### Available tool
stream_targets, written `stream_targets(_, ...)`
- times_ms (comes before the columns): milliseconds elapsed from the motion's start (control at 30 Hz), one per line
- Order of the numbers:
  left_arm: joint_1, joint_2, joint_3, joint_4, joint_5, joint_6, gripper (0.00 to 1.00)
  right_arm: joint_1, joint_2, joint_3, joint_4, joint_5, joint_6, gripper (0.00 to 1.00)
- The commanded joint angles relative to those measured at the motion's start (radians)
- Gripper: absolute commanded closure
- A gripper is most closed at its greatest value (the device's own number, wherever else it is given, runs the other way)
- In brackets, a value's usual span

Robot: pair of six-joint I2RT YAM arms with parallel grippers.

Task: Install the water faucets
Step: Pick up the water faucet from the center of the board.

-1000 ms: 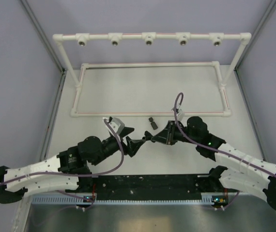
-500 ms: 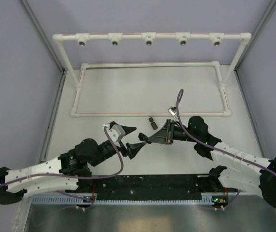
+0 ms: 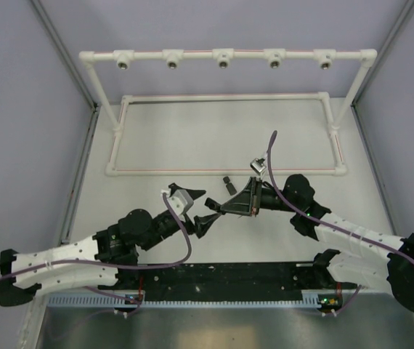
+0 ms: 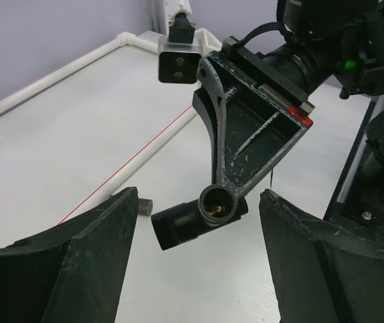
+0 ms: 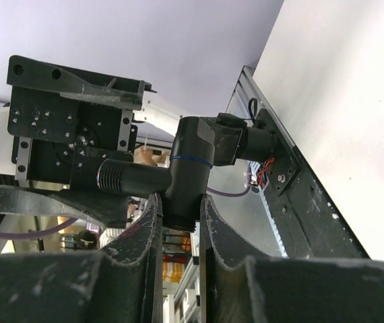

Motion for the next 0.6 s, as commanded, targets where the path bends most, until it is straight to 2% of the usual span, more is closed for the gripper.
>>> stream_targets(0,-0.002,0.02,0.005,0.116,-0.097,0.035,0.23,-0.009,-0.023,0.0,0.092,-0.018,0.026,1.0)
stream_targets(233,-0.002,0.092,0.032,0.126,-0.104,0.035,0.34,-0.009,-0.024,0.004,0.146,-0.034,0.065,1.0)
stream_targets(400,-0.002,0.117,0.035,0.136,-0.108,0.021,0.46,-0.009,-0.021,0.018,0.148,-0.04,0.072,1.0)
stream_targets(467,-0.002,0.119,0.038,0.136,-0.108,0.02,0.57,-0.009,-0.02,0.018,0.146,-0.04,0.074,1.0)
stream_targets(533,-0.002,0.119,0.042,0.137,-0.125,0.014,0.83,-0.01,-0.018,0.017,0.143,-0.038,0.076,1.0)
stream_targets(567,-0.002,0.117,0.042,0.142,-0.128,0.011,0.9,-0.009,-0.021,0.014,0.147,-0.035,0.077,1.0)
